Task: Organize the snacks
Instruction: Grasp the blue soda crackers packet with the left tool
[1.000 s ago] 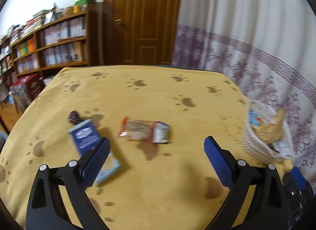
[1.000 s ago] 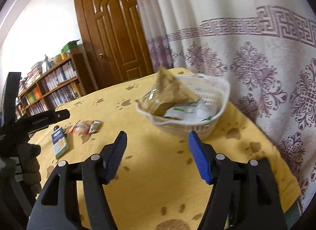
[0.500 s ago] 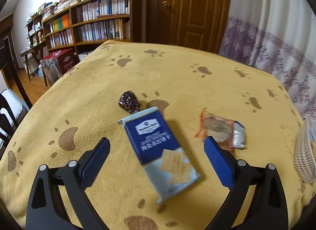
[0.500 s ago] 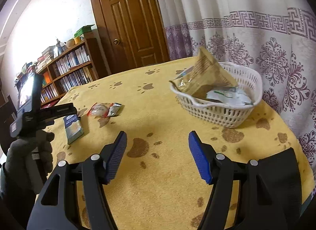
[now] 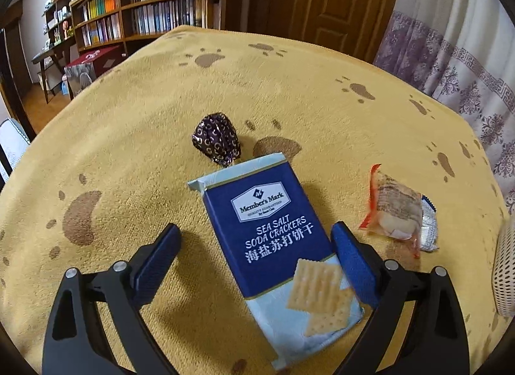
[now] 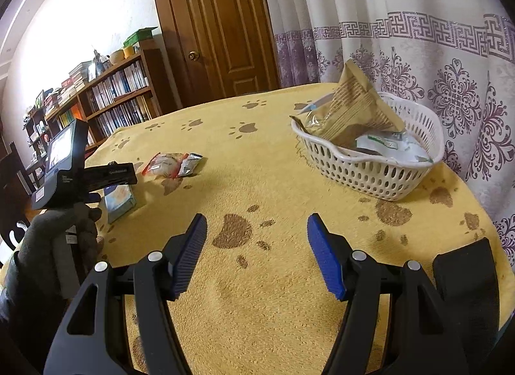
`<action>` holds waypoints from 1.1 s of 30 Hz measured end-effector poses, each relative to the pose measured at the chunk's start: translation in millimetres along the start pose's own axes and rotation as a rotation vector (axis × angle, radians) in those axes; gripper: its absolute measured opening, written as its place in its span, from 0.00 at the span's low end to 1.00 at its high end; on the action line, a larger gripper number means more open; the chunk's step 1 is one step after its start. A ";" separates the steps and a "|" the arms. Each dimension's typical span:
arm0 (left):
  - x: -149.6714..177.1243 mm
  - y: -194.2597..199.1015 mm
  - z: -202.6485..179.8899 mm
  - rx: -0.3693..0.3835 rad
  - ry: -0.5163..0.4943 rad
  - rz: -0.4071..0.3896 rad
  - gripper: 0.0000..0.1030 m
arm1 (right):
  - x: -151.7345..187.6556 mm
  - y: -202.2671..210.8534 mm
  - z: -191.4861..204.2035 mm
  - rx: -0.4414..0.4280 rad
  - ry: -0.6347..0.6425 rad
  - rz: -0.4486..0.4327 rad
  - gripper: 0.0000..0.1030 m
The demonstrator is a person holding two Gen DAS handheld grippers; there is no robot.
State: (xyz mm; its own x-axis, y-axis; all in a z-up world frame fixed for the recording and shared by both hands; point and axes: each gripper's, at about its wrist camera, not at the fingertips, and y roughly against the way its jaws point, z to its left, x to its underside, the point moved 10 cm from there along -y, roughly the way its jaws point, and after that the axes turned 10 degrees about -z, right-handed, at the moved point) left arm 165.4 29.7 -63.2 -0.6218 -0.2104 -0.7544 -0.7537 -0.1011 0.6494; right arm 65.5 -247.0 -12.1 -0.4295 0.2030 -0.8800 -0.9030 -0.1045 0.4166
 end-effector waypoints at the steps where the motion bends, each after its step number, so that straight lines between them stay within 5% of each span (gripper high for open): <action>1: -0.2 0.8 -0.1 0.004 0.001 -0.004 0.87 | 0.7 -1.0 0.6 0.000 0.001 0.003 0.65; 15: 4.3 19.5 14.0 0.066 0.031 -0.006 0.57 | 3.2 -10.6 14.1 -0.009 0.034 0.028 0.65; 33: 13.6 60.2 49.1 0.135 0.082 -0.051 0.56 | -8.6 -47.5 68.6 -0.128 0.062 0.126 0.65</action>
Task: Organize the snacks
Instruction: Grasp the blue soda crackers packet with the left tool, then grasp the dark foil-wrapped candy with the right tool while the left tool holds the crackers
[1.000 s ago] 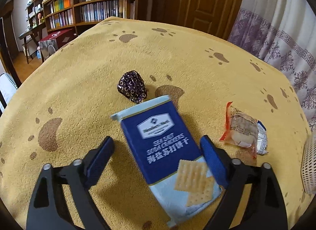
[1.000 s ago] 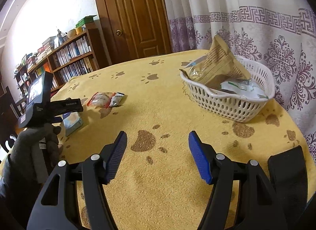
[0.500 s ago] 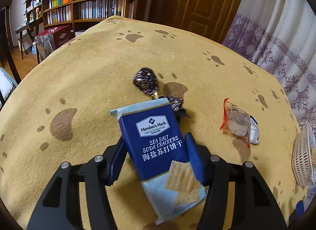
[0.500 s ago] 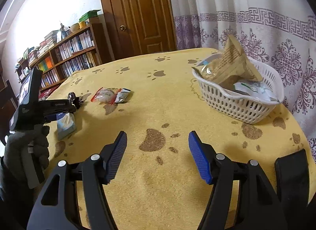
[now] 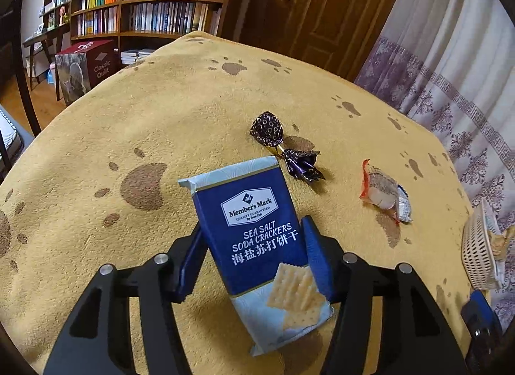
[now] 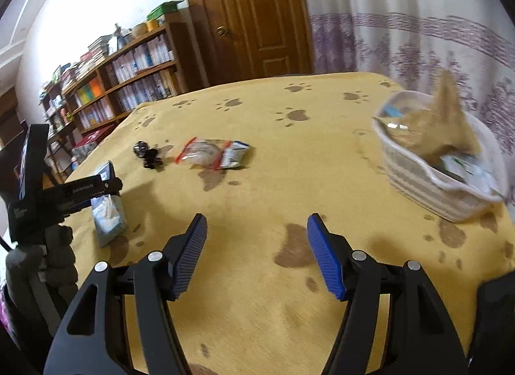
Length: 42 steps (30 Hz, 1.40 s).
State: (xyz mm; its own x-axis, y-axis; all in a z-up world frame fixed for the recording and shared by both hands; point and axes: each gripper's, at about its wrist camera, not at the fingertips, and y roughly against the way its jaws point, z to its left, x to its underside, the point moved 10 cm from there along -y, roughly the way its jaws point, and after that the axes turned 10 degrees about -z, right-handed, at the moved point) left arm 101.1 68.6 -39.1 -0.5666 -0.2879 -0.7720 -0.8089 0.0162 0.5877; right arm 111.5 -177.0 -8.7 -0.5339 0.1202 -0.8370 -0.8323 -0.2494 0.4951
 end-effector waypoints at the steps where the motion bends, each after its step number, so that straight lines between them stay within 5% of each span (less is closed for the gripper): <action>1: -0.6 1.9 1.4 0.001 0.002 -0.005 0.56 | -2.6 -4.3 3.5 -0.010 0.006 0.006 0.65; 19: -15.1 30.1 36.5 -0.018 0.090 -0.092 0.50 | -36.2 -131.9 129.5 -0.205 0.199 0.111 0.65; 24: -10.7 26.7 40.3 -0.013 0.120 -0.065 0.50 | -36.8 -165.2 161.4 -0.270 0.207 0.164 0.64; 32: 1.7 16.5 48.7 -0.075 0.125 -0.019 0.51 | -34.1 -210.6 203.9 -0.336 0.228 0.244 0.41; 37: 5.6 12.2 54.1 -0.078 0.149 0.001 0.51 | -30.0 -229.7 215.1 -0.325 0.272 0.252 0.39; 42: 6.4 13.3 50.6 -0.040 0.157 0.002 0.70 | -31.9 -226.5 208.9 -0.287 0.297 0.222 0.30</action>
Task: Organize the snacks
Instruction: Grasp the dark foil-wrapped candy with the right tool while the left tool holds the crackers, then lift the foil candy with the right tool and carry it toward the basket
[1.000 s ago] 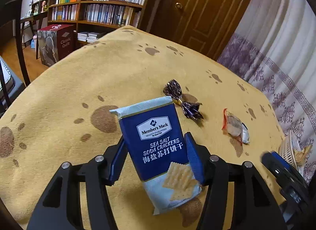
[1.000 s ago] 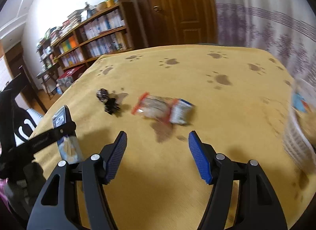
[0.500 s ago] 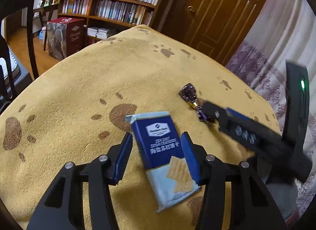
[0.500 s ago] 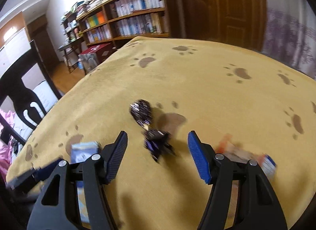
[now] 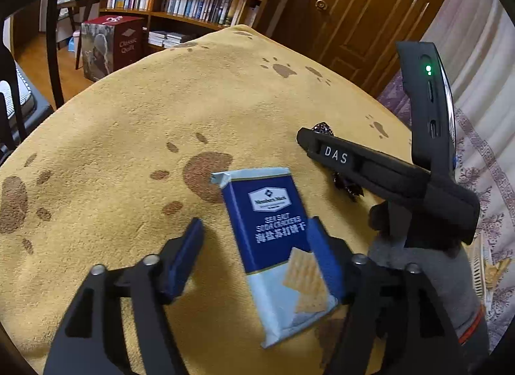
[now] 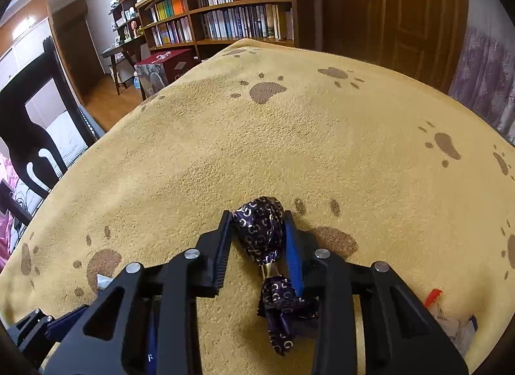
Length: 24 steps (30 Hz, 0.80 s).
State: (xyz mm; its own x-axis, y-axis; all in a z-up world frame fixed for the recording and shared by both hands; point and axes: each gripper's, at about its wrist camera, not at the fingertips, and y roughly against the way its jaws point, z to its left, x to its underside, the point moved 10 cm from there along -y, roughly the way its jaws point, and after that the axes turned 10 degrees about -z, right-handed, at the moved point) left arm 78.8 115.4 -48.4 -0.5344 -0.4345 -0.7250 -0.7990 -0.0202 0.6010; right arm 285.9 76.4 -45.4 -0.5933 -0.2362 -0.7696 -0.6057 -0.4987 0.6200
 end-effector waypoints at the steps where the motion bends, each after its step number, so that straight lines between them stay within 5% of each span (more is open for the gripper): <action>1: 0.2 0.4 -0.8 0.006 0.000 0.000 0.72 | 0.6 3.4 -2.8 0.006 -0.008 -0.007 0.30; 20: 8.0 -20.9 -21.0 -0.076 -0.181 -0.007 0.79 | 44.2 143.7 -34.7 0.140 -0.110 -0.192 0.30; 24: 8.6 -21.6 -23.8 -0.085 -0.220 -0.018 0.61 | 58.2 172.4 -36.7 0.148 -0.129 -0.209 0.30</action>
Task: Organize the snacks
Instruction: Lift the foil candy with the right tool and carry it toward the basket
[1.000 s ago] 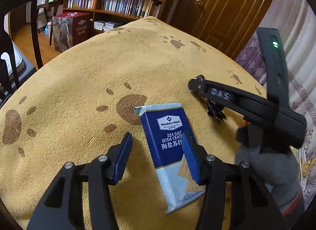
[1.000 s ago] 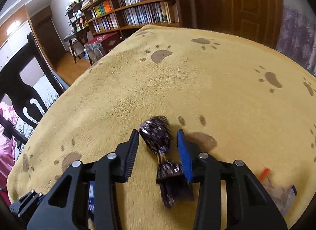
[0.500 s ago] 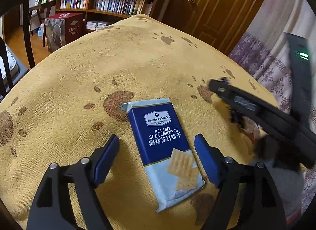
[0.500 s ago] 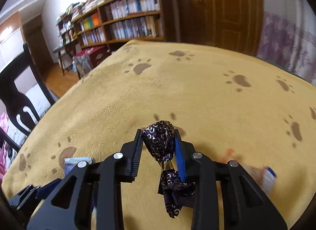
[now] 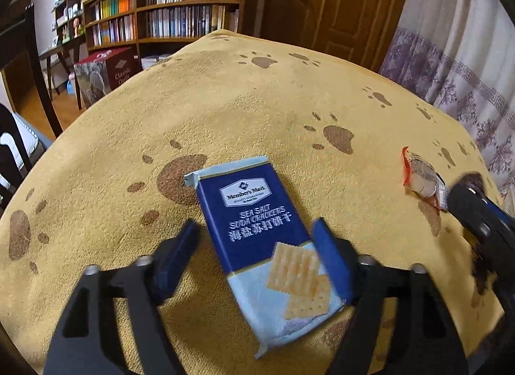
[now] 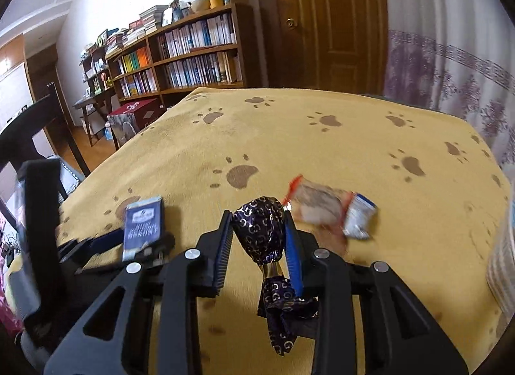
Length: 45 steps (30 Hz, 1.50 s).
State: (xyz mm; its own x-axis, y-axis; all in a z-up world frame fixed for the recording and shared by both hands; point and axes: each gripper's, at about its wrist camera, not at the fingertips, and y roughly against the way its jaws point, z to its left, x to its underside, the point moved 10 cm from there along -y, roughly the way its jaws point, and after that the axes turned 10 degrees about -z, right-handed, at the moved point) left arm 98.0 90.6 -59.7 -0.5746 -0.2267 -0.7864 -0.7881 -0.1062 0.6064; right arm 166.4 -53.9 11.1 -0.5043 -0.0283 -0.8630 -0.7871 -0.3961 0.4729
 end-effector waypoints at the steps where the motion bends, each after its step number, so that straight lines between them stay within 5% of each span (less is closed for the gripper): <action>1: -0.4 0.5 -0.3 0.003 -0.002 -0.004 0.59 | 1.8 8.2 -2.6 0.004 -0.006 -0.005 0.30; 25: -12.1 67.3 -27.5 0.171 -0.020 -0.094 0.48 | 10.8 114.3 -66.4 0.110 -0.121 -0.138 0.30; 28: -12.1 67.6 -34.6 0.183 -0.025 -0.092 0.37 | 11.9 123.6 -71.2 0.121 -0.127 -0.152 0.30; 32: -10.7 67.4 -46.8 0.216 -0.035 -0.087 0.36 | 17.6 131.2 -77.7 0.127 -0.139 -0.154 0.30; 35: -7.2 62.5 -49.3 0.203 -0.022 -0.067 0.41 | 21.4 138.4 -83.7 0.133 -0.149 -0.160 0.30; 39: -1.4 53.4 -43.8 0.158 -0.031 -0.052 0.68 | 21.1 146.8 -94.2 0.140 -0.169 -0.173 0.30; 45: 18.7 30.0 -39.1 0.112 -0.092 0.031 0.69 | 25.7 154.2 -105.5 0.141 -0.190 -0.181 0.30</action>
State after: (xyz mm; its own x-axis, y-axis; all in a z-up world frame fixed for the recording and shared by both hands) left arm 72.2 45.3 -51.6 -0.6130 -0.1381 -0.7779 -0.7862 0.0096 0.6179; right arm 69.6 -212.6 43.1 -0.3982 0.2093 -0.8931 -0.9051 -0.2476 0.3456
